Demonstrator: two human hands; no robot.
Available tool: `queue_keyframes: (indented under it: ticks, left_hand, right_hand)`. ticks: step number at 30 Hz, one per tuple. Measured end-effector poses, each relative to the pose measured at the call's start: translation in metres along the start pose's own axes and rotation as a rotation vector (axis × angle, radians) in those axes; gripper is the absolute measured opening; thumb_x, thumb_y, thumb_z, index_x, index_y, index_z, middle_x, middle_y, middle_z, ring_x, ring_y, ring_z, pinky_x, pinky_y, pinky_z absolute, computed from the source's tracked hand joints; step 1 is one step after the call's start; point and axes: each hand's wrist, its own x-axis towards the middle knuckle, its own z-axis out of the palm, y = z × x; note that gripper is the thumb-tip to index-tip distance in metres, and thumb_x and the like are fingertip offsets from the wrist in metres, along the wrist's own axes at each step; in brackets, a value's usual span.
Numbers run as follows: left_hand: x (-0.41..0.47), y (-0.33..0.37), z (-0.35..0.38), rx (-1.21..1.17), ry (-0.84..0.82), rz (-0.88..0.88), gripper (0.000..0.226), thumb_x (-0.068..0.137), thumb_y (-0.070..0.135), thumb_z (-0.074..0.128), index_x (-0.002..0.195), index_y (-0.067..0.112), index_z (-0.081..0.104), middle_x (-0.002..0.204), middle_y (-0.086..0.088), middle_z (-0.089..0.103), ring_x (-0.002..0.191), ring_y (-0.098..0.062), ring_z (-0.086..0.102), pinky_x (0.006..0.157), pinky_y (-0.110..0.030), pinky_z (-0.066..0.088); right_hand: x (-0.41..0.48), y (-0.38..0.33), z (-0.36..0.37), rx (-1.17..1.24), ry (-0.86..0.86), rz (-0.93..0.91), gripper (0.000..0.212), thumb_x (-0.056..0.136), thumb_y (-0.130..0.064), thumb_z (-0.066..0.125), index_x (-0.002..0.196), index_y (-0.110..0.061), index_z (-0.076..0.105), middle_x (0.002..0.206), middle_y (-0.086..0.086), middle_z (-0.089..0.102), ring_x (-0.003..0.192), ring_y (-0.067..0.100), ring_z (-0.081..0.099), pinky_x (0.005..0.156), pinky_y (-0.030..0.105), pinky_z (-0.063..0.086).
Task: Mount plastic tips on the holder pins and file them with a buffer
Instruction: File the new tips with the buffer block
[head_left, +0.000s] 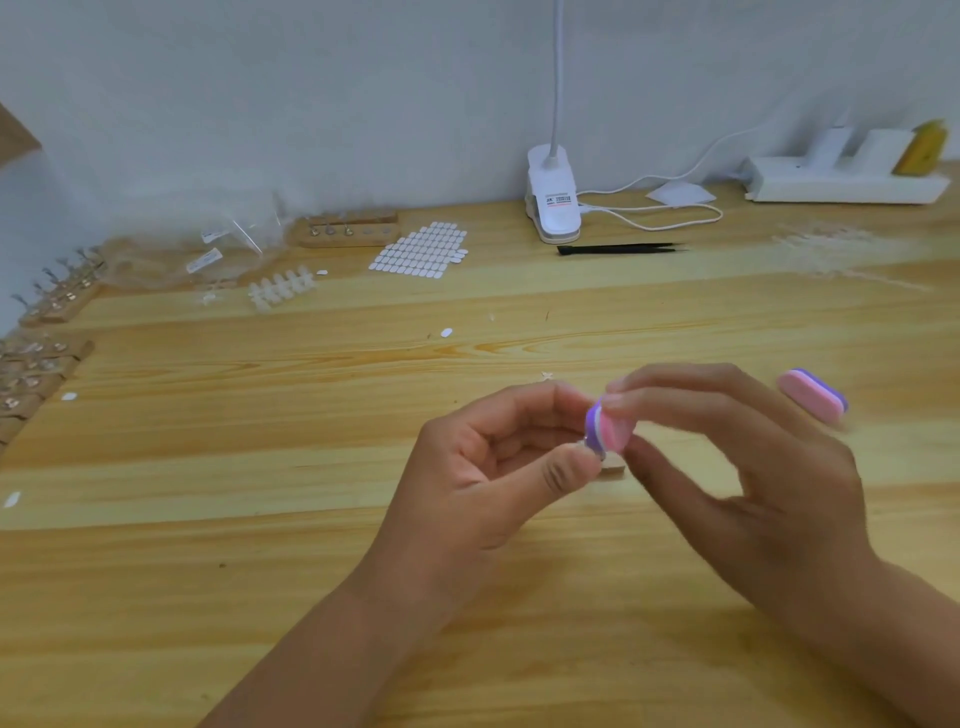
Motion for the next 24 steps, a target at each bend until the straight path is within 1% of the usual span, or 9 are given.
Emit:
queue_keyframes:
  ticks: [2,5,6,10,13,16,18,20,24]
  left_hand:
    - [-0.0003,0.0001,-0.0004,-0.004,-0.003,0.000,0.023,0.078,0.012,0.074,0.100,0.012,0.073,0.095,-0.005,0.074,0.090,-0.014,0.070,0.079,-0.020,0.053]
    - [-0.0011,-0.0003,-0.0013,-0.031,0.009,-0.004,0.022,0.079,0.004,0.073,0.100,0.011,0.073,0.092,-0.004,0.074,0.087,-0.014,0.069,0.080,-0.021,0.053]
    - [-0.0011,-0.0001,-0.0013,-0.034,0.003,-0.003,0.022,0.080,0.003,0.072,0.101,0.011,0.073,0.093,-0.005,0.074,0.088,-0.014,0.069,0.080,-0.021,0.053]
    - [-0.0024,0.0004,-0.0004,-0.026,-0.014,0.011,0.020,0.082,0.005,0.073,0.102,0.009,0.072,0.095,-0.006,0.073,0.089,-0.015,0.070,0.080,-0.021,0.053]
    - [-0.0023,0.0011,-0.0001,-0.056,-0.014,0.009,0.023,0.079,0.007,0.074,0.101,0.007,0.071,0.093,-0.006,0.073,0.088,-0.015,0.069,0.079,-0.020,0.053]
    - [-0.0024,-0.0003,-0.0007,-0.053,-0.031,0.008,0.022,0.081,0.006,0.073,0.103,0.008,0.071,0.097,-0.006,0.073,0.091,-0.015,0.070,0.081,-0.021,0.053]
    - [-0.0018,-0.0002,-0.0016,-0.084,-0.018,-0.003,0.023,0.079,0.010,0.073,0.102,0.012,0.072,0.094,-0.003,0.072,0.089,-0.015,0.068,0.083,-0.023,0.053]
    - [-0.0005,0.0002,-0.0023,-0.123,-0.031,-0.023,0.024,0.079,0.014,0.074,0.103,0.016,0.073,0.096,-0.002,0.071,0.091,-0.016,0.068,0.086,-0.026,0.053]
    - [0.0009,-0.0036,-0.0031,-0.128,0.001,-0.069,0.025,0.083,0.014,0.070,0.107,0.018,0.072,0.101,-0.005,0.070,0.089,-0.020,0.069,0.088,-0.032,0.054]
  right_hand:
    - [0.0000,-0.0002,0.0009,0.018,-0.004,-0.014,0.025,0.087,0.000,0.072,0.108,-0.013,0.067,0.107,0.003,0.069,0.103,0.009,0.067,0.094,0.018,0.048]
    - [0.0025,0.0040,-0.0024,-0.011,-0.007,0.027,0.026,0.084,0.004,0.073,0.106,-0.009,0.068,0.104,0.004,0.069,0.100,-0.008,0.060,0.087,0.006,0.041]
    - [0.0019,0.0030,-0.0025,-0.002,-0.002,0.027,0.025,0.084,0.004,0.073,0.105,-0.009,0.068,0.104,0.005,0.069,0.099,-0.009,0.059,0.085,0.004,0.040]
    - [-0.0002,-0.0006,-0.0010,0.009,0.000,-0.012,0.025,0.087,0.002,0.071,0.107,-0.013,0.066,0.106,0.006,0.069,0.102,0.009,0.067,0.093,0.016,0.046]
    - [0.0015,0.0003,-0.0019,0.001,0.016,0.009,0.026,0.086,0.002,0.072,0.106,-0.013,0.066,0.105,0.005,0.069,0.100,0.006,0.066,0.090,0.011,0.044]
    - [-0.0003,-0.0022,-0.0014,0.004,-0.008,-0.037,0.023,0.090,0.000,0.070,0.107,-0.015,0.066,0.106,0.006,0.069,0.103,0.012,0.067,0.094,0.019,0.047]
    - [0.0003,0.0019,-0.0037,-0.038,-0.001,0.020,0.021,0.089,0.002,0.070,0.105,-0.013,0.069,0.104,0.003,0.069,0.102,0.009,0.066,0.092,0.015,0.046]
    - [0.0018,0.0047,-0.0055,-0.057,0.047,0.070,0.023,0.087,0.003,0.071,0.105,-0.012,0.069,0.103,0.001,0.068,0.100,-0.002,0.062,0.087,0.008,0.041]
    - [-0.0006,-0.0006,-0.0065,-0.028,0.088,0.014,0.035,0.085,0.004,0.071,0.112,-0.017,0.062,0.109,0.001,0.066,0.098,-0.004,0.060,0.085,0.007,0.040]
